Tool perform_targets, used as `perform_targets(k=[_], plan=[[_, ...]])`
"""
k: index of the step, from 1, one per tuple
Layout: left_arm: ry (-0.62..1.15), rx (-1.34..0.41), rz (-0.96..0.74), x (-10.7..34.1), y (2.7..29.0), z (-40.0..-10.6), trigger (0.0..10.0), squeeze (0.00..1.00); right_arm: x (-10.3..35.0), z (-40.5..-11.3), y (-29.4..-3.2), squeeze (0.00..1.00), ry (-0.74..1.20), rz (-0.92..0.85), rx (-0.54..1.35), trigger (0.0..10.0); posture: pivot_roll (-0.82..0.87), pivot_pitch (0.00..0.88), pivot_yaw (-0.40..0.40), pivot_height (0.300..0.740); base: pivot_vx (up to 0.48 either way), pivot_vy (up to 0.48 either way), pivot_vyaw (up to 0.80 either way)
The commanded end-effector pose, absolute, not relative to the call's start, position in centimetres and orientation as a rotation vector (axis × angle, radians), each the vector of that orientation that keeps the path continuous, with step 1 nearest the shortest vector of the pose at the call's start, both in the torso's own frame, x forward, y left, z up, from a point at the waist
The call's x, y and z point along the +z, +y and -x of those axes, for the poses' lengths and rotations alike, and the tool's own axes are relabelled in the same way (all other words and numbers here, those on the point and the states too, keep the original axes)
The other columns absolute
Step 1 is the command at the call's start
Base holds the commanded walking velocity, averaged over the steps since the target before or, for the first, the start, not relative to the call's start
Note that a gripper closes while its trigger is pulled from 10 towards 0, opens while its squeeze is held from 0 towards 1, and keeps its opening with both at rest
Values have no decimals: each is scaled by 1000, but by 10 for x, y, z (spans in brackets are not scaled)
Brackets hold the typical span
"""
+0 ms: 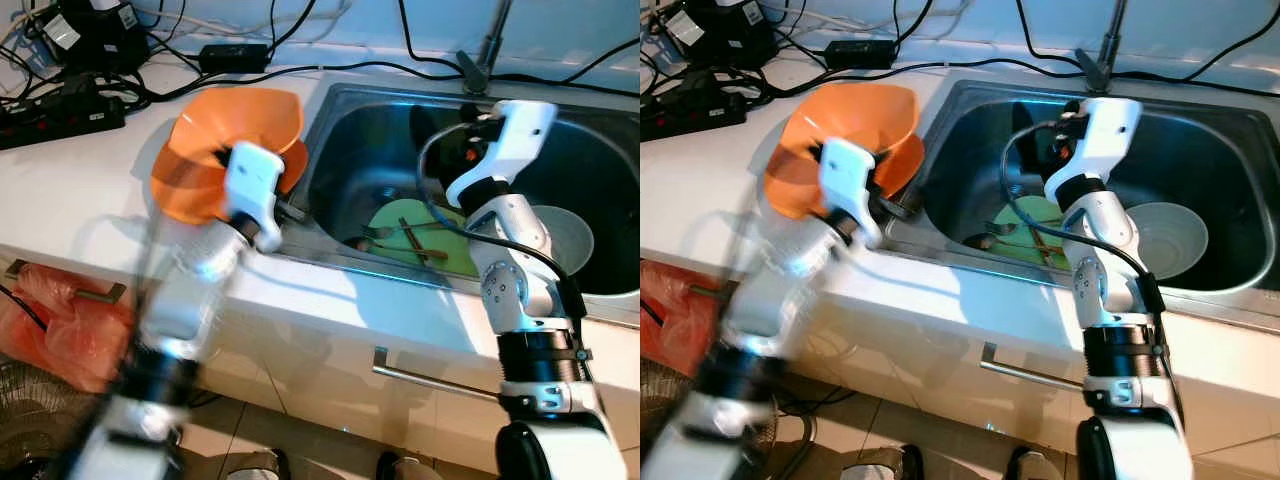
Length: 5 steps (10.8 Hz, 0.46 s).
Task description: Kitchen organization
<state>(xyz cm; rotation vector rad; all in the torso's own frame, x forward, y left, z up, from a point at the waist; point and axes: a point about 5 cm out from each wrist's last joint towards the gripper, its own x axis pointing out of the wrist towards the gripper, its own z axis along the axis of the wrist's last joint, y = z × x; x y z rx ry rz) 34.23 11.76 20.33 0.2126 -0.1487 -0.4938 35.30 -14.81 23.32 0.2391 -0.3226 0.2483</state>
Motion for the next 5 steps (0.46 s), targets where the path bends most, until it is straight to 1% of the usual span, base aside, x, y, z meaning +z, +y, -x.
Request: perform_targets(k=[1,3,5], plan=[[-174,-506,-285,207,114,-344,10000,1000,233,-350,-150,0,-317,-272,239,10000,64,92,82,740,0,0,0],[-214,-471,-384,219,119,-350,10000,1000,228,-349,-149,0,-284,-299,237,10000,67,90,85,740,0,0,0],[-231,-420,-460,222,128,-356,10000,1000,225,-348,-150,0,-272,-306,231,10000,68,85,89,740,0,0,0]])
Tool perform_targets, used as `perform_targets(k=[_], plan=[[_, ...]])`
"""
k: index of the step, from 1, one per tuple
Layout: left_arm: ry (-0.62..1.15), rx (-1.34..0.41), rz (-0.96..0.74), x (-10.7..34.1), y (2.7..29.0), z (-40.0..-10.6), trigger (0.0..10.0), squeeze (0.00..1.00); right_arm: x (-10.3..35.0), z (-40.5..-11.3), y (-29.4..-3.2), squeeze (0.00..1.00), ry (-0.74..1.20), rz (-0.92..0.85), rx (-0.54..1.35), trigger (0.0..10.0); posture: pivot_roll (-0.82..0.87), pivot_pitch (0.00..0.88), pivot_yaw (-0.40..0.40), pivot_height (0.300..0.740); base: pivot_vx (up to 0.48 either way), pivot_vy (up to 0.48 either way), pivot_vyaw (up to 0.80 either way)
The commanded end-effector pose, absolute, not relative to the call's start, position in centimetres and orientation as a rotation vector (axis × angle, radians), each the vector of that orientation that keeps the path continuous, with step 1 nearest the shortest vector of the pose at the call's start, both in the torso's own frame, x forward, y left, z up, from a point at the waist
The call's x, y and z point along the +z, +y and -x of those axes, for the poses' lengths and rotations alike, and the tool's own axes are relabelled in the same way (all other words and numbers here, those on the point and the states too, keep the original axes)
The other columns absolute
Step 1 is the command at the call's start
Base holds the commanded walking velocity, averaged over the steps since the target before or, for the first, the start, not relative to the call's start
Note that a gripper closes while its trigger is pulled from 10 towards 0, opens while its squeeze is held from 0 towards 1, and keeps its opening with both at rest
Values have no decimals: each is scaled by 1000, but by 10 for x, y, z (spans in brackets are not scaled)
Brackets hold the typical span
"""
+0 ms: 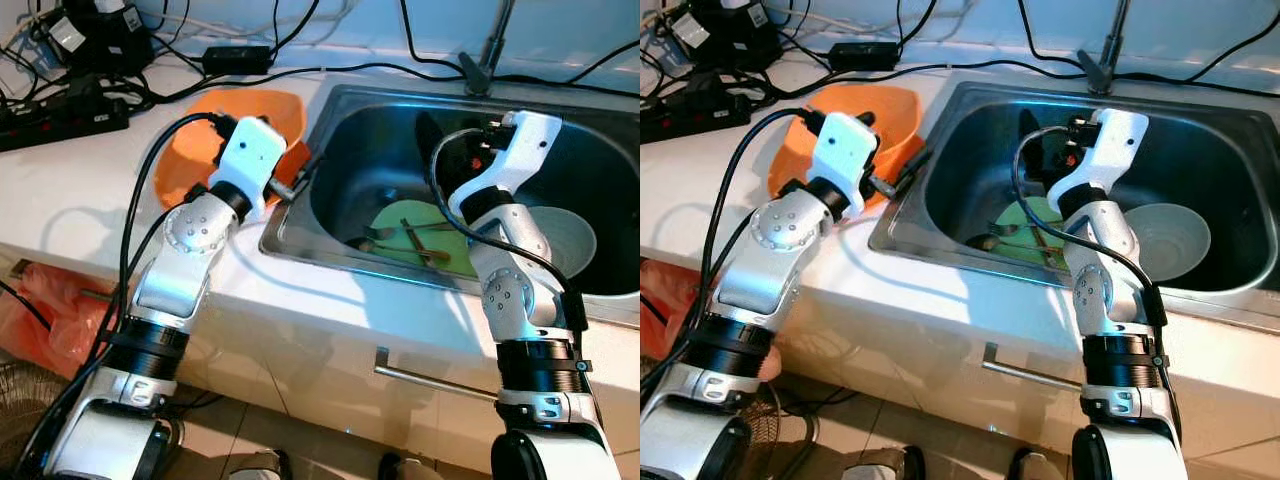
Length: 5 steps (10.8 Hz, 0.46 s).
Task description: Kitchen organization
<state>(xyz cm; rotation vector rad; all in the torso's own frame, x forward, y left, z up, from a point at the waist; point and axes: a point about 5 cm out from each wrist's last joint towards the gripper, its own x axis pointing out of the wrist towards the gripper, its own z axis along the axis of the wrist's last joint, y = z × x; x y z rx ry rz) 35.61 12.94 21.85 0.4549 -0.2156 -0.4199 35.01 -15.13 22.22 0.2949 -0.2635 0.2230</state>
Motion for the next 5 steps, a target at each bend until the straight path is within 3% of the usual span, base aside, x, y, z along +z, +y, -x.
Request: perform_targets(k=[1,2,3,5], plan=[[-212,-388,-490,221,136,-360,10000,1000,224,-348,-149,0,-266,-307,232,10000,68,82,91,740,0,0,0],[-178,-383,-538,218,143,-365,10000,635,224,-347,-150,0,-263,-307,233,10000,69,87,94,740,0,0,0],[-145,-388,-560,214,149,-368,10000,0,224,-345,-151,0,-262,-308,232,10000,69,92,96,740,0,0,0],[-105,-389,-592,213,160,-377,10000,0,221,-342,-154,0,-252,-315,221,10000,72,105,102,740,0,0,0]])
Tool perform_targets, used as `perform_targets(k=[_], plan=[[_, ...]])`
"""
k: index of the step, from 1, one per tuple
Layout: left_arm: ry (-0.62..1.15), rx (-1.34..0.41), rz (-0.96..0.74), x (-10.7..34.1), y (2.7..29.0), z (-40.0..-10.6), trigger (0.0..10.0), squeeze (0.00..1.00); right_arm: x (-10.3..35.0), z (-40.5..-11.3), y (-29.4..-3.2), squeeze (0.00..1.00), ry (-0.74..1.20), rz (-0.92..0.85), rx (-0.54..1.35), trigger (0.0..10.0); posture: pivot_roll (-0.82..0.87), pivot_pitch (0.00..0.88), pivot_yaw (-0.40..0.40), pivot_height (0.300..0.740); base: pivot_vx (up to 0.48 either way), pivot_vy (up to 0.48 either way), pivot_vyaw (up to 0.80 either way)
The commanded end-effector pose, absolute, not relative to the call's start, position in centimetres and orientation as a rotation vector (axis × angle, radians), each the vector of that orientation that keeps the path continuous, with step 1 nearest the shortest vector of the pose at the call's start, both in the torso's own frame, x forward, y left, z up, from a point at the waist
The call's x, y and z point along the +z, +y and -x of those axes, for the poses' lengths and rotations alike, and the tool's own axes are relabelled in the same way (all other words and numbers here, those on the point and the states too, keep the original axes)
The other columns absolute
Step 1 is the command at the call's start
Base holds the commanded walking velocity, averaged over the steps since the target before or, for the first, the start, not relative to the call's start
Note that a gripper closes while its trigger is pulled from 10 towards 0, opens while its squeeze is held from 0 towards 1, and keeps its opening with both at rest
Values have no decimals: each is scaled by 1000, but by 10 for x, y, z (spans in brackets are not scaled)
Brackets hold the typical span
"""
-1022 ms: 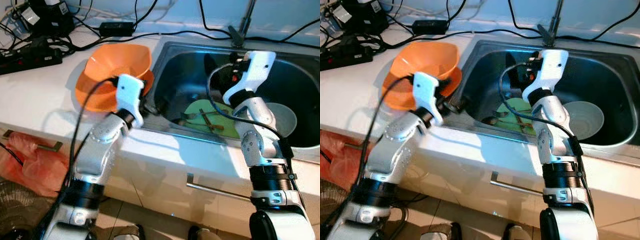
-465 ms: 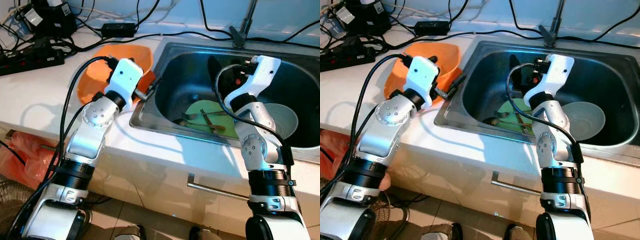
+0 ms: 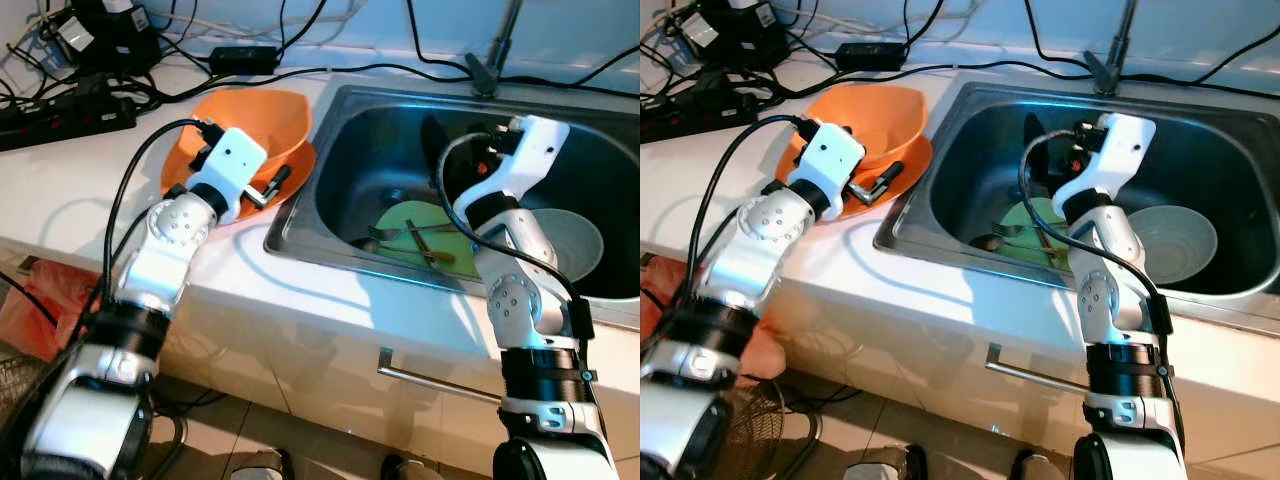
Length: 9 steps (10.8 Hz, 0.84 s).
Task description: Kitchen organization
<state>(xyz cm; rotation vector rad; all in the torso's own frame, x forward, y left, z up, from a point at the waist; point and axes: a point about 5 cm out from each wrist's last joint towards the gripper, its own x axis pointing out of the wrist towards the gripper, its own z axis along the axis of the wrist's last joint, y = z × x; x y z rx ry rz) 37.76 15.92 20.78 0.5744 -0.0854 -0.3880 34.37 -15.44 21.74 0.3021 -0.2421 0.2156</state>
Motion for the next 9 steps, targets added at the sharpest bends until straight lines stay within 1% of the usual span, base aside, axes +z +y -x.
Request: perform_targets(k=[1,3,4,5,6,9], plan=[[-92,-392,-592,214,162,-382,10000,0,220,-341,-154,0,-248,-316,219,10000,72,108,103,740,0,0,0],[-37,-436,-616,215,164,-391,10000,0,220,-340,-154,0,-247,-319,216,10000,65,114,106,740,0,0,0],[7,-498,-645,211,163,-392,4667,0,221,-339,-154,0,-246,-319,213,10000,61,118,111,740,0,0,0],[37,-533,-640,209,163,-393,0,0,220,-339,-155,0,-245,-321,208,10000,59,120,111,740,0,0,0],[68,-567,-626,206,164,-394,0,0,220,-337,-157,0,-243,-324,201,10000,53,122,114,740,0,0,0],[98,-575,-599,203,170,-396,0,0,220,-337,-158,0,-240,-324,196,10000,55,122,107,740,0,0,0]])
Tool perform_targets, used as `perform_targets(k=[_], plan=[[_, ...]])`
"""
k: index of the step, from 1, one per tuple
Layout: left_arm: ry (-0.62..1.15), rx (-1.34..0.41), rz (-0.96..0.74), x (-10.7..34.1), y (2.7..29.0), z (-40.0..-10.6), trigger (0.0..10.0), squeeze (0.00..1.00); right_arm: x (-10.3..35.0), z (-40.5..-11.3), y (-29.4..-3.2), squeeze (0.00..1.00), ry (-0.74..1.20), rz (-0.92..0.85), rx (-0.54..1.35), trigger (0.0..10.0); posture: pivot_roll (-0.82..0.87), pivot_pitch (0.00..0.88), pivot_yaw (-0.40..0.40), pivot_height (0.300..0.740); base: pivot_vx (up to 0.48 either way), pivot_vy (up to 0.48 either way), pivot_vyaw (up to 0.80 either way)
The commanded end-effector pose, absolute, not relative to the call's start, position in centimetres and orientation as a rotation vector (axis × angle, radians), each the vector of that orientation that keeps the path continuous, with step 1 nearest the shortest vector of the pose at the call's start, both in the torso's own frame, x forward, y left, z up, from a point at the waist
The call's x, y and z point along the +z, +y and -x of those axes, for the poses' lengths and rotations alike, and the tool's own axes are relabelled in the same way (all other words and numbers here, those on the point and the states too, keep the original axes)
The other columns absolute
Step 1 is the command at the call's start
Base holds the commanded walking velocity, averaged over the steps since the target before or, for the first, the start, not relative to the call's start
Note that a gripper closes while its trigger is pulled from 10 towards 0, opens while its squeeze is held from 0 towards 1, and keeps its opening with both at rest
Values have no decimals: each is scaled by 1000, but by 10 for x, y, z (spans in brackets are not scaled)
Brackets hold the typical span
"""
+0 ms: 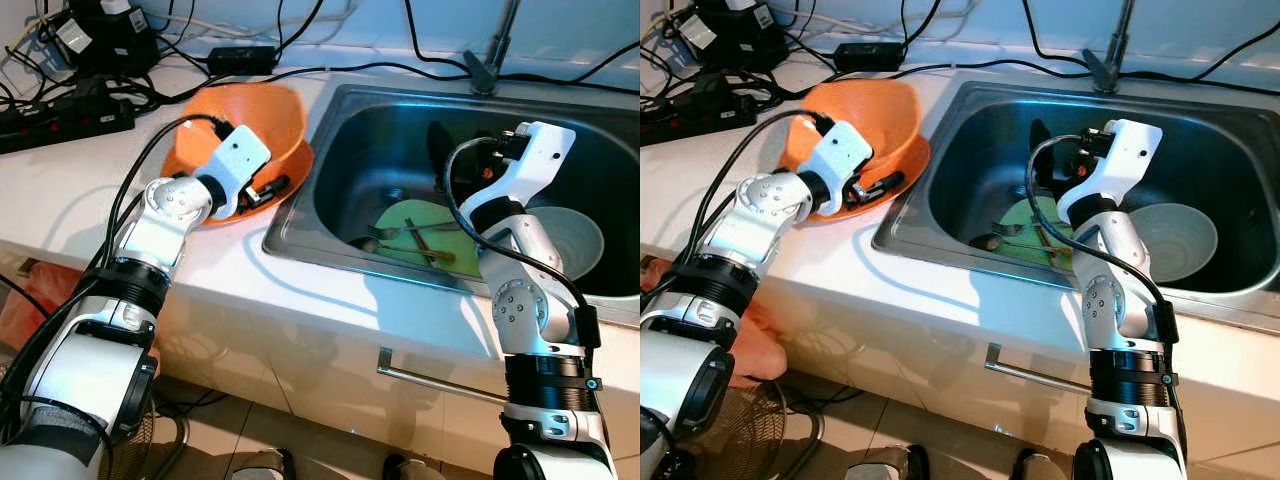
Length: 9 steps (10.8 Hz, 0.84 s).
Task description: Kitchen organization
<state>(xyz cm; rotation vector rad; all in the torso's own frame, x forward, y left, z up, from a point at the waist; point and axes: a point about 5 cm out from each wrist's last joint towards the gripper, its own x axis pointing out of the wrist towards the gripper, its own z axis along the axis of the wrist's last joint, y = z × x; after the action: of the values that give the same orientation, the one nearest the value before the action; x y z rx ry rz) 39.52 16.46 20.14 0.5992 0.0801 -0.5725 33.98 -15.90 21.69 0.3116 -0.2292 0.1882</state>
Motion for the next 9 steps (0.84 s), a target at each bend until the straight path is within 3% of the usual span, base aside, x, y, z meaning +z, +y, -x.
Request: perform_targets(k=[1,9], plan=[[98,-576,-596,203,170,-396,0,0,220,-337,-158,0,-240,-323,196,10000,55,121,107,740,0,0,0],[69,-510,-521,203,177,-399,0,0,220,-339,-159,0,-234,-321,192,10000,52,121,99,740,0,0,0]])
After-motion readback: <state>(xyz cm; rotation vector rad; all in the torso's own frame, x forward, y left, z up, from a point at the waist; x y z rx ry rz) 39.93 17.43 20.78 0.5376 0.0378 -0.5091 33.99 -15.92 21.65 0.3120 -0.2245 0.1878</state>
